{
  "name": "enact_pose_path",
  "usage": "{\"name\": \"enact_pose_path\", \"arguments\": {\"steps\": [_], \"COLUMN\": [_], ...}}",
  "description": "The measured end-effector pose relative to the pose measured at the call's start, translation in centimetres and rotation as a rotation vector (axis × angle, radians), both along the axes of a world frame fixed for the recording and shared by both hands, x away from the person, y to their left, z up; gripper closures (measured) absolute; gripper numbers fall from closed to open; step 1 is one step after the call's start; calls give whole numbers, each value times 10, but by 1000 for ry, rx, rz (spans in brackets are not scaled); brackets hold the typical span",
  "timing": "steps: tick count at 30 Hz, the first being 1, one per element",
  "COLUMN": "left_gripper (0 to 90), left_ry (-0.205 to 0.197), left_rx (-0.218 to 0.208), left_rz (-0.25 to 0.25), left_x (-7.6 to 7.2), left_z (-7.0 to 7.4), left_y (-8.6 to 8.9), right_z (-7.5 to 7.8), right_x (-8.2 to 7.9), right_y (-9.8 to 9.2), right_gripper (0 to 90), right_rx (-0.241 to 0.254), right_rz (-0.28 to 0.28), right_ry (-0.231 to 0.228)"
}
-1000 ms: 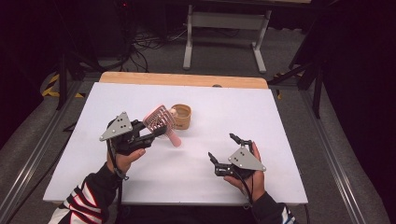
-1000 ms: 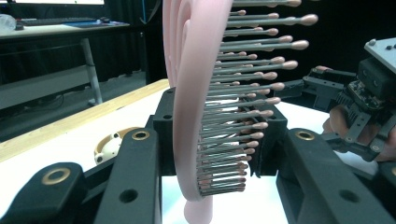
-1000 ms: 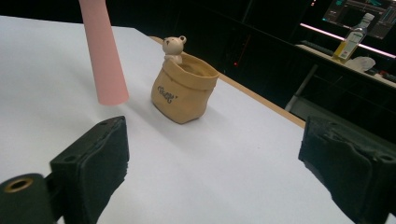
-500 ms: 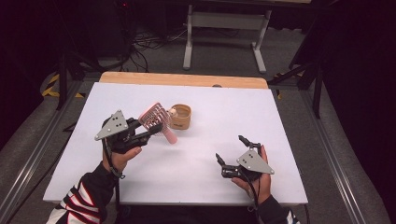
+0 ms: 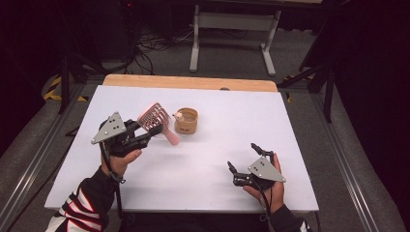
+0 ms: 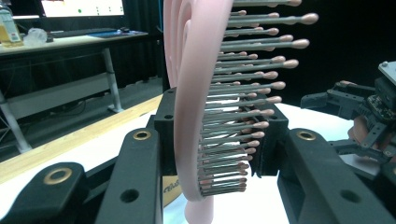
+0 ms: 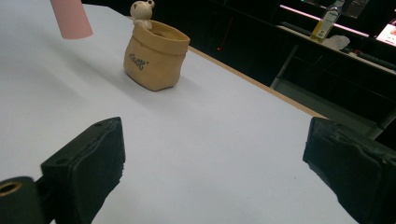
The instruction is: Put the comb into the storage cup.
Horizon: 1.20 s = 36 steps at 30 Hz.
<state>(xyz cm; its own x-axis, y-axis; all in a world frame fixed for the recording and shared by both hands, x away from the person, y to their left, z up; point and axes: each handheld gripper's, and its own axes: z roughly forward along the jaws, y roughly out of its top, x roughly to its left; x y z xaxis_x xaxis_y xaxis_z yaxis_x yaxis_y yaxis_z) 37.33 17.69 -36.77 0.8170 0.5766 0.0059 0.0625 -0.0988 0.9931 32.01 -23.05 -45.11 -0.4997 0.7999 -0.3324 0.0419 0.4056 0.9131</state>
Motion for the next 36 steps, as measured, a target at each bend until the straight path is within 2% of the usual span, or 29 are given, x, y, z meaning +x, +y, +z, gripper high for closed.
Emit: {"name": "enact_pose_path", "arguments": {"steps": [4,15,17,31,36], "left_gripper": [630,630,630,630,631], "left_ry": [2,-15,-12,-10,-29], "left_rx": [-30,-43,-60,-61,-51], "left_rz": [3,35,41,71,92], "left_x": [1,2,4,12,16], "left_z": [1,6,6,6,9], "left_y": [4,11,14,10,8], "right_z": [-2,-3,-4,-7,-6], "right_x": [-1,-1,0,2,1], "right_y": [-2,-4,-3,-1,-1], "right_gripper": [68,68,67,68,78], "right_rx": [-8,-3,-4,-16,-24], "right_rz": [-3,-4,4,9,5], "right_ry": [1,4,14,22,16]}}
